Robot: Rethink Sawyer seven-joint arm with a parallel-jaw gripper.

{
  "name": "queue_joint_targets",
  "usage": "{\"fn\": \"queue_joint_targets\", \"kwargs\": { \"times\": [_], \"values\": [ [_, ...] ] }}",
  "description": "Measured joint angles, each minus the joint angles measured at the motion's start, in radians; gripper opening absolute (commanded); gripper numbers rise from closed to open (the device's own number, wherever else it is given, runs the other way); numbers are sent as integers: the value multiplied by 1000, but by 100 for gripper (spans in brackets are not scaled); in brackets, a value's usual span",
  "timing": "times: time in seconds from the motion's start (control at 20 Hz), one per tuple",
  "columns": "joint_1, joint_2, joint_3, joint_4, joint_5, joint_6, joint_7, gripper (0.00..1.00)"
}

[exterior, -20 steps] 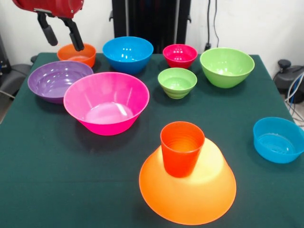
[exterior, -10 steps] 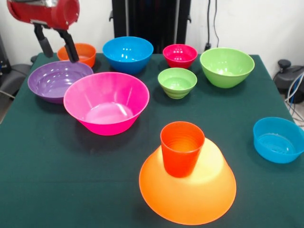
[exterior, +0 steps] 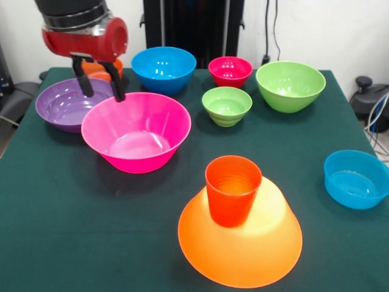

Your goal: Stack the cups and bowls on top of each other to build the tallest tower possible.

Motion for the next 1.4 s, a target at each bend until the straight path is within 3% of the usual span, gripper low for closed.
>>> {"fn": "queue_joint_targets", "kwargs": {
  "times": [0.9, 1.4],
  "values": [
    [-12, -150, 194, 243, -38, -12, 0, 100],
    [7, -158, 236, 292, -105, -49, 0, 100]
  ]
}}
